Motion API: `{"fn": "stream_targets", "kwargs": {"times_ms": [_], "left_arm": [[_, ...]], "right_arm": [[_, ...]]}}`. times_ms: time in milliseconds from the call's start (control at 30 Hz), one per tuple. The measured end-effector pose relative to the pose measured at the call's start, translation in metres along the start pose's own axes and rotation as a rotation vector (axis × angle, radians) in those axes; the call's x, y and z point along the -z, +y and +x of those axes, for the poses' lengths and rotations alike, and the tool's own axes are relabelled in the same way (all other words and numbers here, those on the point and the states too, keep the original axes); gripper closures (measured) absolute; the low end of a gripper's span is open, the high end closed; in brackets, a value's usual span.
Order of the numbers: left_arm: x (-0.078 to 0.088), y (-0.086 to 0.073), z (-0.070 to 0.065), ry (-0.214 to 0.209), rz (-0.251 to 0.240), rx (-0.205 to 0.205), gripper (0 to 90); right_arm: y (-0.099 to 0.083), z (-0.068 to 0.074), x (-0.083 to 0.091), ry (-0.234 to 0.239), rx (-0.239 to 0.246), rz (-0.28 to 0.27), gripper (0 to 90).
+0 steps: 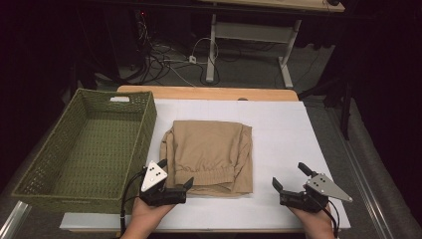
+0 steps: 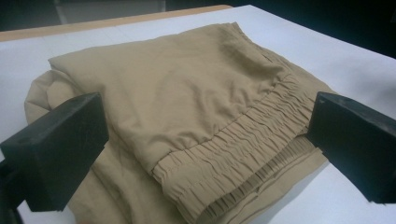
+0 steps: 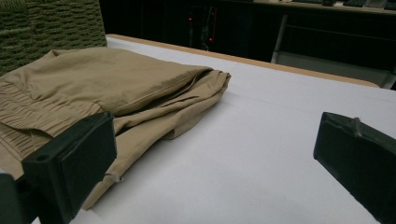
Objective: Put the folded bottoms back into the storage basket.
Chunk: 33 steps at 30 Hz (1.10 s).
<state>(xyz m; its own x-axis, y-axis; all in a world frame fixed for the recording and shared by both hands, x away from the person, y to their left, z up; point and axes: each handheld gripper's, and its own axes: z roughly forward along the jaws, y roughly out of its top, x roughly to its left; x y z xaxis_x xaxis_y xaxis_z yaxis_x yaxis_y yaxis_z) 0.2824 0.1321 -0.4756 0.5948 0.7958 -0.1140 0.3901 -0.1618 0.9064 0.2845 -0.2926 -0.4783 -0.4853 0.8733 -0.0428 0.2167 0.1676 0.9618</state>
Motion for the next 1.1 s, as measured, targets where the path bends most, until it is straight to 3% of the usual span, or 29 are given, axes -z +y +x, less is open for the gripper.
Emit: {"fn": "stream_targets", "kwargs": {"times_ms": [433, 600, 667, 700, 833, 1100], "left_arm": [[-0.007, 0.002, 0.003, 0.005, 0.014, 0.015, 0.0], [-0.014, 0.002, 0.004, 0.045, 0.081, 0.035, 0.0], [-0.015, 0.002, 0.004, 0.05, 0.096, 0.035, 0.0], [-0.017, 0.002, 0.005, 0.057, 0.135, 0.033, 0.0], [-0.017, 0.0, 0.005, 0.066, 0.191, 0.022, 0.0], [-0.006, -0.011, 0.005, 0.084, 0.235, 0.025, 14.8]], "right_arm": [[-0.002, -0.001, -0.002, -0.006, 0.018, 0.014, 0.1], [-0.003, -0.003, -0.001, 0.002, -0.002, 0.032, 0.7], [-0.002, -0.002, 0.001, 0.002, -0.001, 0.043, 3.2], [-0.002, -0.001, 0.002, 0.006, 0.0, 0.048, 5.0], [0.001, 0.005, -0.001, 0.032, 0.006, 0.07, 10.7], [0.004, 0.025, -0.026, 0.122, 0.001, 0.173, 28.9]]}}
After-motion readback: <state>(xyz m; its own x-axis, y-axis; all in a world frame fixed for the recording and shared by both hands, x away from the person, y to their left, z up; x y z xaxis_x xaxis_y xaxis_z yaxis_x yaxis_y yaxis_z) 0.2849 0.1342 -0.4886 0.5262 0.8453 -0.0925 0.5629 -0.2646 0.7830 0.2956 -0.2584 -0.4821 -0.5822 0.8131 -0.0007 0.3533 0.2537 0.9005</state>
